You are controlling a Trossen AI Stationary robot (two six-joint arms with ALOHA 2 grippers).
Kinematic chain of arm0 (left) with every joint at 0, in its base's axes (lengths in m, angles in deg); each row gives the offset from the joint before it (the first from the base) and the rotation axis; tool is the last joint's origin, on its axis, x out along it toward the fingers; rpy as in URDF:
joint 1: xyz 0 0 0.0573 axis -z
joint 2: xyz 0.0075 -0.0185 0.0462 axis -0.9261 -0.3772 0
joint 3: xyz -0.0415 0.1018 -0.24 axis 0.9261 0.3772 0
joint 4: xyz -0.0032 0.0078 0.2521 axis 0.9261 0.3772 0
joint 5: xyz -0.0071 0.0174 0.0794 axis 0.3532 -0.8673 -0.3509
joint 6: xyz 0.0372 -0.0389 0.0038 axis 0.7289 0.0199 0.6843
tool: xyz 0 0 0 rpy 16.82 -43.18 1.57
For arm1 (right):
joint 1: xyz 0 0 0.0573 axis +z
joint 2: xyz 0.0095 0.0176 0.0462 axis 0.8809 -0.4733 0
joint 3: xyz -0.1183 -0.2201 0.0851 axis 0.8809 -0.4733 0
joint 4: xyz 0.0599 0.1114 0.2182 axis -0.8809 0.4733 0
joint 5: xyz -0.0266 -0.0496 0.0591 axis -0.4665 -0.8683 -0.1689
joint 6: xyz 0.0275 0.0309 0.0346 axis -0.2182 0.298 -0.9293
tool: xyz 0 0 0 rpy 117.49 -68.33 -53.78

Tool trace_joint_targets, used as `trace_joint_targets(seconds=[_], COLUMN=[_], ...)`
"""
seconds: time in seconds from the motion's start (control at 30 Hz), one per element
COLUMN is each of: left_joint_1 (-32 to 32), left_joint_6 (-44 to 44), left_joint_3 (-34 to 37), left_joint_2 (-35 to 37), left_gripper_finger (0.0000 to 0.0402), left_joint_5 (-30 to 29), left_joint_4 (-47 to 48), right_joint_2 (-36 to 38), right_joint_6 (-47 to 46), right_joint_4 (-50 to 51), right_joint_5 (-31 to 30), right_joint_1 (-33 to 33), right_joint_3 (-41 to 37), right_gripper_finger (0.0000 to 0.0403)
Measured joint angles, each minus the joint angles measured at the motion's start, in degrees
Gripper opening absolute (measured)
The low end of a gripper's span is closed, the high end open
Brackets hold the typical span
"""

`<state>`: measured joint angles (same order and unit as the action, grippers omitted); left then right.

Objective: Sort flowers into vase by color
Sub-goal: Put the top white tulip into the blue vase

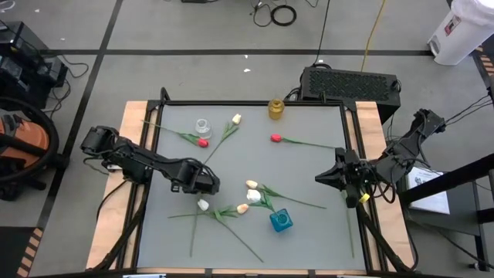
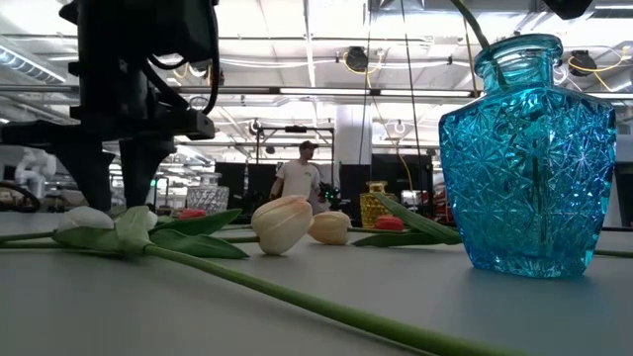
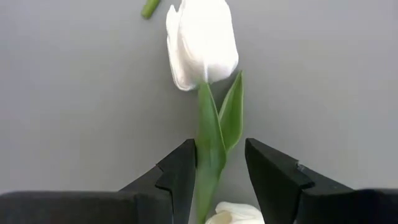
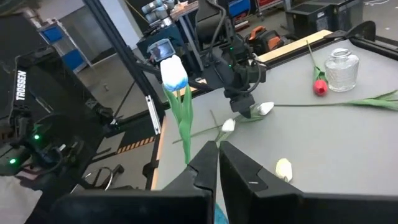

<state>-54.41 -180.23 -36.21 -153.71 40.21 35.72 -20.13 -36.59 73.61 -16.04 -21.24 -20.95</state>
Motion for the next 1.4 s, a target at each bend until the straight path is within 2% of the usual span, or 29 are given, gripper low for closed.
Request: trace_joint_targets(seconds=[0.33,0.67,0.93,1.13,1.4], left_joint_1=[0.0,0.6,0.6,0.2,1.1], left_joint_6=[-0.1,-1.0,-1.1,-1.0,-1.8], left_joint_3=[0.0,-0.1,-0.1,-0.1,-0.1], left_joint_2=[0.0,0.0,0.0,0.0,0.0], left_gripper_finger=[0.0148,0.0148,0.0148,0.0148,0.0148], left_joint_5=[-0.3,-0.2,2.2,1.1,1.4], left_joint_4=[3.6,1.1,1.2,3.6,1.1], right_joint_2=[0.0,0.0,0.0,0.0,0.0], right_joint_6=[0.0,0.4,0.5,0.5,1.8], right_joint_4=[0.0,0.0,0.0,0.0,0.0], right_joint_5=[0.0,0.0,0.0,0.0,0.0], right_joint_1=[0.0,0.0,0.0,0.0,0.0], right_joint_3=[0.0,0.0,0.0,0.0,0.0], right_gripper_finger=[0.0011,0.0011,0.0011,0.0011,0.0011])
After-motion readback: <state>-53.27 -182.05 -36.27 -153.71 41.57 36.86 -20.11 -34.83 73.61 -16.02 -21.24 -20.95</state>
